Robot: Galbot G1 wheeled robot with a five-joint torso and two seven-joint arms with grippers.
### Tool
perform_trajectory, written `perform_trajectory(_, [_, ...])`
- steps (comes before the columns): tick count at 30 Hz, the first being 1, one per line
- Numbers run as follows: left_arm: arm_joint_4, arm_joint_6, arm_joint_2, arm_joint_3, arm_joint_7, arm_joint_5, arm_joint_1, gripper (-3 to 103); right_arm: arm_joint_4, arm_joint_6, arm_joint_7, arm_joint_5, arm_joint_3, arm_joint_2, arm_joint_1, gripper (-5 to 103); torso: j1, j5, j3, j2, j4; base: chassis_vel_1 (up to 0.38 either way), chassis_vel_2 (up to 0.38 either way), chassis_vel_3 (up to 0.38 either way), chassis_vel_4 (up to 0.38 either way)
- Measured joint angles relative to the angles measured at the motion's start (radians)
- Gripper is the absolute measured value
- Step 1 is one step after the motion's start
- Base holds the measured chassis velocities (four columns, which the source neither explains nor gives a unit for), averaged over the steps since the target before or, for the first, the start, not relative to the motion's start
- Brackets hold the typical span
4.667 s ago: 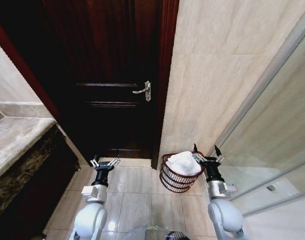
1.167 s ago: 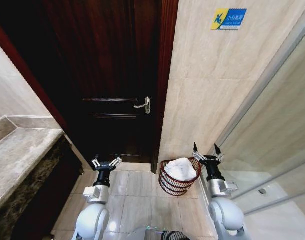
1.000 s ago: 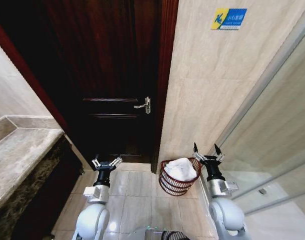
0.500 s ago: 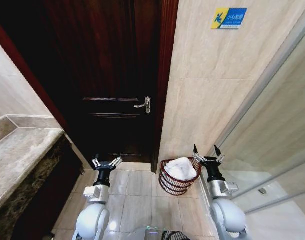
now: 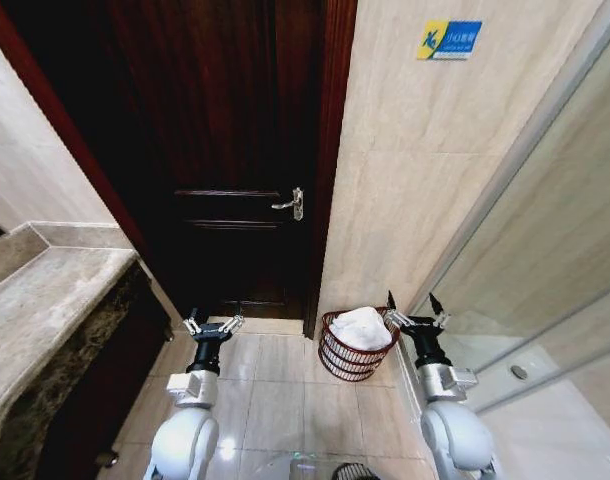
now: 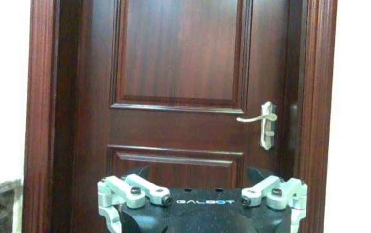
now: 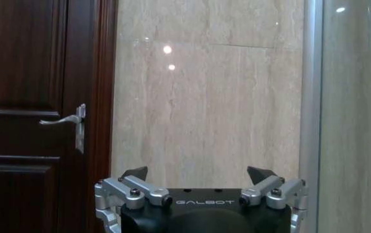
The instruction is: Discard the used towel into the hamper.
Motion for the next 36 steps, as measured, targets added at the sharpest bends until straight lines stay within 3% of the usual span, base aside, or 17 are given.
perform_trajectory(36, [-0.023,-0.003,-0.007,0.002,-0.001,0.002,0.008,100,0.01,0.034,-0.013,0.008,0.003,0.0,-0.023,100,0.0,0.0,0.0,-0.001,0.0,0.068,-0.069,-0.067,0.064])
